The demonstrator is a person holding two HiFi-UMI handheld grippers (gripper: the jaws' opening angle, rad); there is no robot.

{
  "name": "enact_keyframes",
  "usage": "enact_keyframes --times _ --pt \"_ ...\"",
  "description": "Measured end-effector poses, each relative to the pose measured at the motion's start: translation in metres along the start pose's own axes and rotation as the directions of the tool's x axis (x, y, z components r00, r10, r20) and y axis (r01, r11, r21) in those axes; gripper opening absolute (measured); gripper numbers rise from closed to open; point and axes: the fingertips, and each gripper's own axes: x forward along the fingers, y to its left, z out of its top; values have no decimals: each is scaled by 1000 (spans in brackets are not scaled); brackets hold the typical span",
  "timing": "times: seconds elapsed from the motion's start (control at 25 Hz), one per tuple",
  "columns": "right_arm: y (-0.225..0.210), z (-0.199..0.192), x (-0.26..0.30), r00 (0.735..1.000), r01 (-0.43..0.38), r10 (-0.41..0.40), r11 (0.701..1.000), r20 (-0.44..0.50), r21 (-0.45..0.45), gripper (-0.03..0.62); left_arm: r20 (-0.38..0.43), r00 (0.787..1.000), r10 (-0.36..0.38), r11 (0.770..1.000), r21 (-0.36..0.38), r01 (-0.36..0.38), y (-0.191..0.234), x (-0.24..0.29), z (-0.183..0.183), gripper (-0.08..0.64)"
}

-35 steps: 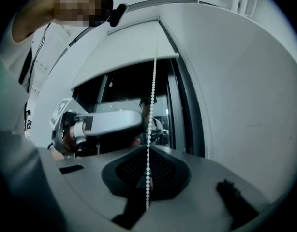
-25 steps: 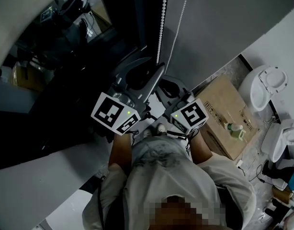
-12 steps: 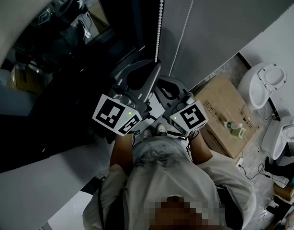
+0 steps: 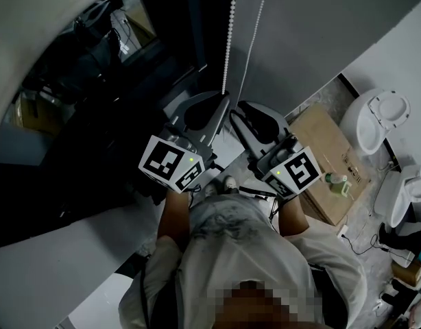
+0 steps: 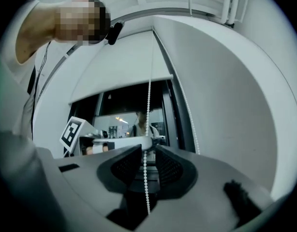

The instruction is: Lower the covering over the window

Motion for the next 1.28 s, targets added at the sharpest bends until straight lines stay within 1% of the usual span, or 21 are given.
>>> enact_keyframes --times 0.12,0.32,0.64,0.8,0.88,0.96,1.04,1.16,1.28 --pt "-4 9 -5 1000 13 -13 1000 14 -6 100 -39 999 5 1000 3 -5 0 1 -16 11" --pt "-4 26 0 999 6 -4 999 42 -42 115 -91 996 -2 999 -36 -1 -4 3 -47 11" --pt "-1 47 16 996 -9 16 997 86 -74 117 -157 988 0 998 -57 -9 -7 5 -79 11" --pt "0 51 21 995 -19 27 997 96 -80 115 -186 983 -4 997 -74 -10 -10 4 -94 11" --pt "-2 50 22 996 -10 17 997 93 -81 115 -198 980 -7 997 -80 -9 -13 3 -101 11" --pt "-5 47 21 997 6 1 996 82 -89 100 -208 978 -9 996 -84 -9 -14 1 -106 11" --pt "-5 50 22 995 14 -6 996 95 -85 77 -220 975 -8 996 -86 -12 -15 0 -111 11" --pt "-8 50 21 996 28 -20 995 91 -93 32 -235 972 -8 996 -93 -14 -18 -2 -119 11" --pt "-9 46 20 997 32 -24 993 75 -110 29 -234 972 -10 996 -90 -12 -21 -3 -119 12"
